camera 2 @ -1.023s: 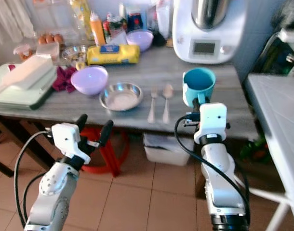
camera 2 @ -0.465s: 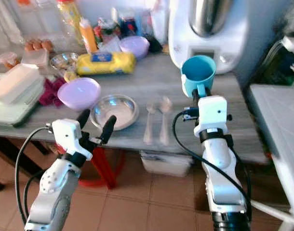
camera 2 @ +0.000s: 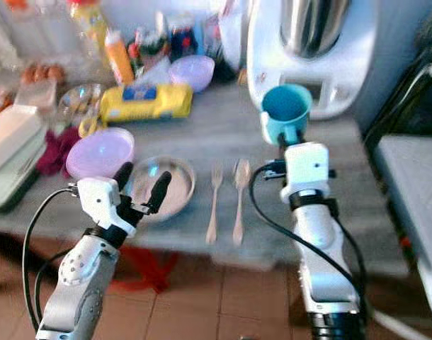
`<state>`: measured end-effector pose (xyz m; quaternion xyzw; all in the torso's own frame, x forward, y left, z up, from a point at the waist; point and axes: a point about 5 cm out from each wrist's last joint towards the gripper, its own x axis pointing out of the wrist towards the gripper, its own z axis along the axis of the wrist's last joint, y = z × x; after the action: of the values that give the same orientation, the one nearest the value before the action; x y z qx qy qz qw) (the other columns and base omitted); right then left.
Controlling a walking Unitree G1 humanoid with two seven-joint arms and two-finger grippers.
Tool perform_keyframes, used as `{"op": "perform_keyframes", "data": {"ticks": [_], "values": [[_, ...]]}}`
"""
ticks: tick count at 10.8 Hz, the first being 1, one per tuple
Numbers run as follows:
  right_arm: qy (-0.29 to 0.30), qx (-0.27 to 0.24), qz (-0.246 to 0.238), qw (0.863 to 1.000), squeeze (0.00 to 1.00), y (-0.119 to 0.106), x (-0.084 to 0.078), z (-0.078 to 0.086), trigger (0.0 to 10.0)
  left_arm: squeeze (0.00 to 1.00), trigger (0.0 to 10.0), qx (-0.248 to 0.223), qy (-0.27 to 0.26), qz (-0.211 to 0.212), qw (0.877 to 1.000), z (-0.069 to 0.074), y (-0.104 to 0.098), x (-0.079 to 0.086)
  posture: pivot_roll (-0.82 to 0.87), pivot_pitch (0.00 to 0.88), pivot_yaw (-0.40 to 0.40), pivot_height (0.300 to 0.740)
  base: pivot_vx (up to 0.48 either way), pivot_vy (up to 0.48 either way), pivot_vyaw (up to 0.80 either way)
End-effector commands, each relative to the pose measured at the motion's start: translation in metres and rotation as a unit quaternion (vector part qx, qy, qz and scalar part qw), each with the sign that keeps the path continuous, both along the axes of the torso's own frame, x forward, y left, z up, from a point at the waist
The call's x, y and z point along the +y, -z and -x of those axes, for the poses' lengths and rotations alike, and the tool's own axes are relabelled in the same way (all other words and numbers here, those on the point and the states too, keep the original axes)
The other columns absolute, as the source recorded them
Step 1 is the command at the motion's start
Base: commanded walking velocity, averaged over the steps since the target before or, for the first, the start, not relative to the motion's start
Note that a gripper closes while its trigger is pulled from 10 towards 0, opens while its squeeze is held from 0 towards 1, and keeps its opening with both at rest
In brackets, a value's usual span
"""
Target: Setting the table
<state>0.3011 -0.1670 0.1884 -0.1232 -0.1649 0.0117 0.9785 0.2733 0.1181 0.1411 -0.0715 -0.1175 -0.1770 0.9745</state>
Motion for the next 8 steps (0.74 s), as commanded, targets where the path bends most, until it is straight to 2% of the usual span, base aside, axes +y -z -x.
{"op": "perform_keyframes", "data": {"ticks": [1,3,6,8], "values": [[-0.014,-0.014,-0.006,1.000,0.00,-0.006,0.009,0.001,10.0,0.00,10.0,0.001,-0.012,-0.010,1.000,0.001,0.000,0.009,-0.06,0.125,0.057,0.740,0.360,0.000,0.00],[-0.027,-0.027,0.004,0.999,0.00,-0.010,0.013,0.002,10.0,0.00,10.0,-0.009,-0.023,-0.021,0.999,0.003,-0.005,0.015,-0.06,0.130,0.058,0.740,0.000,0.000,0.00],[-0.037,-0.024,0.006,0.999,0.00,-0.009,0.016,0.002,10.0,0.00,10.0,-0.011,-0.018,-0.048,0.999,0.017,0.001,0.027,-0.05,0.130,0.054,0.740,0.000,0.000,0.00],[-0.078,-0.012,0.005,0.997,0.00,-0.011,0.022,-0.002,10.0,0.00,10.0,0.001,0.002,-0.056,0.998,0.031,0.006,0.030,-0.04,0.141,0.045,0.740,0.000,0.000,0.00]]}}
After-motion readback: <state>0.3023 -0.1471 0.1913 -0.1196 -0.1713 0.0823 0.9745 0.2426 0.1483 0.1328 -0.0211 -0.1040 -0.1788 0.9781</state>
